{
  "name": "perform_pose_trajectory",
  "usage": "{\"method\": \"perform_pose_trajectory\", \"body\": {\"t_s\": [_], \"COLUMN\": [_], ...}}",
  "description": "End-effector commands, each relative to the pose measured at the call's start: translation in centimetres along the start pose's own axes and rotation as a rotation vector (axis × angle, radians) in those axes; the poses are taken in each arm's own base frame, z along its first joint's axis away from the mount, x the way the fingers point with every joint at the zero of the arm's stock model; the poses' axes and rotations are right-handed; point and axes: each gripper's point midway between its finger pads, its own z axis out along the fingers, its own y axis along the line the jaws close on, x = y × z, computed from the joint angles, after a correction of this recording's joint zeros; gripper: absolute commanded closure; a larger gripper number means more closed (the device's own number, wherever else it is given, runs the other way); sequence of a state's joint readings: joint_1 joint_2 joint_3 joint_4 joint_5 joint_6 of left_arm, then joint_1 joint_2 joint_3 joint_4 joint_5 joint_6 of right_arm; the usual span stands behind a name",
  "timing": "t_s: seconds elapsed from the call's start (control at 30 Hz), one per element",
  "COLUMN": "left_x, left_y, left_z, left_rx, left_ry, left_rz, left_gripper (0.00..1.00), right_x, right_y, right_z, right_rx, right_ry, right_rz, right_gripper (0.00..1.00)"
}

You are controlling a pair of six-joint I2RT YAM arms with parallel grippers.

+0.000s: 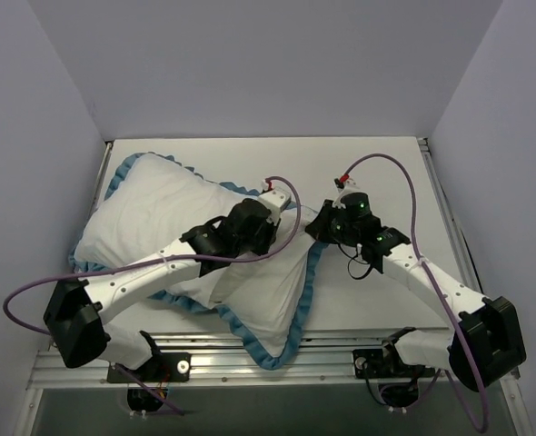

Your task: Remove the pillowcase from the pillow

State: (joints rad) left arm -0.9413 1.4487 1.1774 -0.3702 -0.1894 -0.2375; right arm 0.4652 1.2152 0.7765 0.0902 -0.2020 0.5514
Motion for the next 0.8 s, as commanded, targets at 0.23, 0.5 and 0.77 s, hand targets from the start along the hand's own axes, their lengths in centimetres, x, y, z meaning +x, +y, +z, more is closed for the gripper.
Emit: {"method": "perform_pose_trajectory", "body": {"t_s": [0.23,0.5,0.77], "left_x": [0.7,-3.8,-13.0], "left_y": [2.0,3.6,4.3], "left_z": [-7.3,-7.7,-3.9], "left_rx": [0.106,0.078,-0.002], "left_ry": [-0.095,-0.260,-0.415], "left_rz": [-0.074,-0.175,-0.248], "left_gripper": [0.98,0.98,0.98], "right_x": [-5.7,-3.2,-1.0], "right_y": [-6.9,-6.6,-4.9], "right_z": [-2.1,-1.6,-0.5], "right_rx": [0.310,0.248,0.159], "right_ry": [-0.181,-0.097,-0.030], "right_rz": [0.069,0.054,0.012], "right_gripper": [1.00,1.00,0.99]}}
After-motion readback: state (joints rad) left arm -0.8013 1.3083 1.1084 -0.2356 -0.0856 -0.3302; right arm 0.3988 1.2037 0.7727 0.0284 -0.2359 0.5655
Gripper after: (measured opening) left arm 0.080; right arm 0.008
